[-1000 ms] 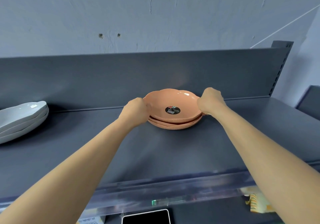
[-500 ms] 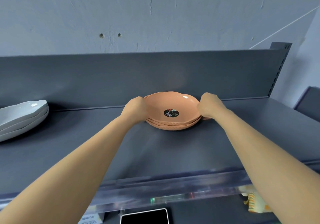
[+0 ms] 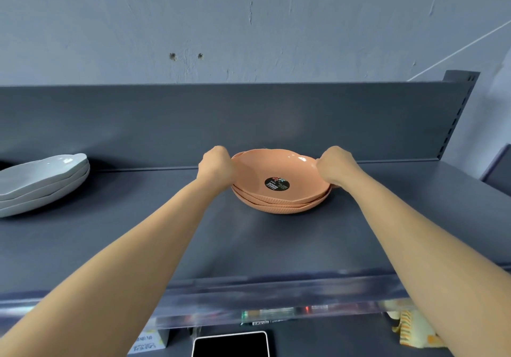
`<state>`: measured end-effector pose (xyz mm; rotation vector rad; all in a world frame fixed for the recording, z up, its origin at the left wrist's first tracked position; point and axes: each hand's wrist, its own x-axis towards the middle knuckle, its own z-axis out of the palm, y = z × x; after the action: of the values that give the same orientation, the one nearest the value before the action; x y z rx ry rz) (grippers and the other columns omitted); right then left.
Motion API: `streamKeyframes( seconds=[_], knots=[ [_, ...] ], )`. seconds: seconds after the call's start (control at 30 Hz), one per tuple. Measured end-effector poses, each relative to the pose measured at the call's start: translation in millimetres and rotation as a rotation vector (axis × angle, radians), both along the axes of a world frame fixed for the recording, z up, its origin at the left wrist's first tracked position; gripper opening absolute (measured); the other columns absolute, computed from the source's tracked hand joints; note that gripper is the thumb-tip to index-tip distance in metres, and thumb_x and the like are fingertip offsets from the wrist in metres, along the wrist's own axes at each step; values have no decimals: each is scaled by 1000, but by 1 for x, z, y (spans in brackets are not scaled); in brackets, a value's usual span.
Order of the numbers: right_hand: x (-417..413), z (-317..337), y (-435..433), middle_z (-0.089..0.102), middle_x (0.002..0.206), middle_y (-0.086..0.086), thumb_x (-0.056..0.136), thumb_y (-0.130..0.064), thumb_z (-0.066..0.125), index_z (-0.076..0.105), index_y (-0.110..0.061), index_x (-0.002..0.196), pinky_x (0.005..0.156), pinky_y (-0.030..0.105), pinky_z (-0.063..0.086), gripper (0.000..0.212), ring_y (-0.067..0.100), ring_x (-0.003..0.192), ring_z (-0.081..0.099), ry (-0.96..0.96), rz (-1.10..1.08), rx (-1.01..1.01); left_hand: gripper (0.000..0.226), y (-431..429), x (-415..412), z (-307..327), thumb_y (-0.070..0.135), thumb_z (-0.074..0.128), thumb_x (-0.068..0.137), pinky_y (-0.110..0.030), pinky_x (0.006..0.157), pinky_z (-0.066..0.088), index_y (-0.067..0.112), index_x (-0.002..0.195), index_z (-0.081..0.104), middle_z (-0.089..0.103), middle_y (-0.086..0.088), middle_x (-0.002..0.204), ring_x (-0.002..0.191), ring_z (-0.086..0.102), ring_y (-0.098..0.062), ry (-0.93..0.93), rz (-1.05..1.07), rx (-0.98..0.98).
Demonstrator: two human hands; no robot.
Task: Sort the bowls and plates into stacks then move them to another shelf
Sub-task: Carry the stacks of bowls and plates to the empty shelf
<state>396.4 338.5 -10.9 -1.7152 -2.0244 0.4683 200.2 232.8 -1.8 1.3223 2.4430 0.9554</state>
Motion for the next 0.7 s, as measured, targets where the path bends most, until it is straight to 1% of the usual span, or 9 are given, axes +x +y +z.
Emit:
streamKeyframes(
  seconds=[0.1,0.2,0.3,0.37,0.43,0.47,0.57,0.63,0.7],
  knots=[
    [-2,3,3,49,71,6,92,-8,42,46,-8,69,45,25,31,24,18,56,44,17,-5,2,28,1,1,1,-10,38,75,-23,44,24,9,58,28,35,-7,56,49,26,-19,-14,36,-4],
    [-3,7,4,49,72,6,92,-8,43,51,-6,79,45,24,32,16,20,58,46,43,-17,10,30,4,3,-3,-9,39,77,-23,44,24,10,57,26,34,-6,56,48,26,-19,-15,44,-2],
    [-1,8,3,46,69,6,91,-5,42,44,-9,67,44,25,31,24,20,55,43,29,-24,1,29,8,5,-6,-7,39,80,-23,44,22,9,57,30,33,-4,58,48,23,-18,2,38,-11],
    [1,6,2,46,67,7,89,-2,40,42,-9,64,45,26,34,26,21,54,44,13,-27,-24,19,8,5,-7,-5,40,81,-24,46,27,6,65,44,45,-12,68,52,32,-20,43,14,-53],
    [2,4,1,46,66,10,88,2,38,43,-7,64,45,28,39,26,23,53,44,6,-18,-43,14,8,6,-9,-3,41,81,-27,52,32,3,80,54,56,-23,88,66,47,-30,58,-9,-91],
    [2,3,0,46,66,11,87,3,37,43,-7,63,44,29,40,26,24,53,45,-1,-14,-53,15,8,5,-10,-3,41,81,-28,55,33,3,82,54,56,-20,85,71,49,-33,72,-24,-110],
    [-1,6,-5,45,67,13,87,4,36,40,-7,64,40,29,41,26,28,52,48,-77,1,-103,14,4,7,-8,-5,42,82,-28,55,34,5,78,51,49,-9,69,62,42,-26,78,-88,-193],
    [-3,11,-8,45,68,13,86,4,37,41,-7,66,43,31,44,24,29,54,50,-125,-2,-106,25,1,8,-5,-9,44,82,-29,63,39,1,97,62,58,-15,77,68,49,-28,65,-126,-272],
    [-3,14,-10,49,72,11,86,1,40,45,-6,70,53,31,45,18,28,60,52,-149,-14,-56,32,-2,10,-4,-11,43,83,-29,64,40,1,105,62,62,-15,71,69,52,-27,53,-140,-309]
  ],
)
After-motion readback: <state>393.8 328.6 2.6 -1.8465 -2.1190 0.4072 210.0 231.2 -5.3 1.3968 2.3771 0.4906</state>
